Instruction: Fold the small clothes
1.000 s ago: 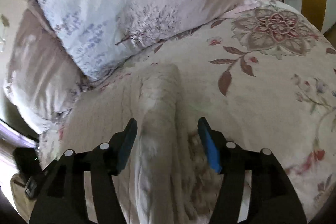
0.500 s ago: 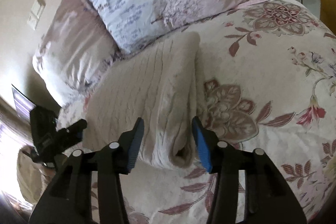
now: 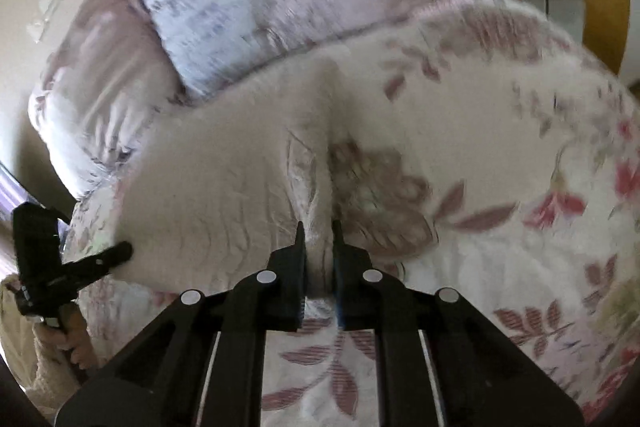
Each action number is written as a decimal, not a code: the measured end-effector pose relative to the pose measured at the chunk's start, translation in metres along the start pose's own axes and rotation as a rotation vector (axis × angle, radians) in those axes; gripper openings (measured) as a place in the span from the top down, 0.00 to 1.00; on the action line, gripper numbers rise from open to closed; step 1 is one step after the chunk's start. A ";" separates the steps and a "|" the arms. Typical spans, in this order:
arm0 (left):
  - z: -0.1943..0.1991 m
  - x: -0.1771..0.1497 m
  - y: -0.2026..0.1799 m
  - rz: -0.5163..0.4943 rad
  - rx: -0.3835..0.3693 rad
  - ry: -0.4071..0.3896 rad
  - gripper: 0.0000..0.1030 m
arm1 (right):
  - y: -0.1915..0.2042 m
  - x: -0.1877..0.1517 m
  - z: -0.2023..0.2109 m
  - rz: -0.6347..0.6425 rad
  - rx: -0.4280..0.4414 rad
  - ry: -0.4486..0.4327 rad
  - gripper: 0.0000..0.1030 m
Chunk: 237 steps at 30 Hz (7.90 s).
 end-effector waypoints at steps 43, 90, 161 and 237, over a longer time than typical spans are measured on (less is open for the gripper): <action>-0.017 0.072 0.001 0.014 0.192 -0.013 0.18 | -0.023 0.061 -0.042 -0.185 0.066 -0.031 0.90; -0.023 0.084 0.015 0.249 -0.194 -0.009 0.63 | 0.021 0.059 -0.033 -0.152 0.429 0.088 0.75; 0.092 0.033 0.075 -0.121 0.652 -0.215 0.18 | 0.169 0.004 -0.053 0.381 0.029 -0.099 0.46; 0.082 -0.060 0.080 0.004 0.744 -0.103 0.02 | 0.163 -0.095 -0.068 0.391 -0.239 0.064 0.01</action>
Point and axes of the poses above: each gripper's, at about its wrist camera, not at the fingertips, and z roughly against the way its jaws point, y to its left, x to its top, the point moved 7 cm from there along -z, roughly the way its jaws point, and after that the axes turned 7 degrees about y, right-handed, at the moved point
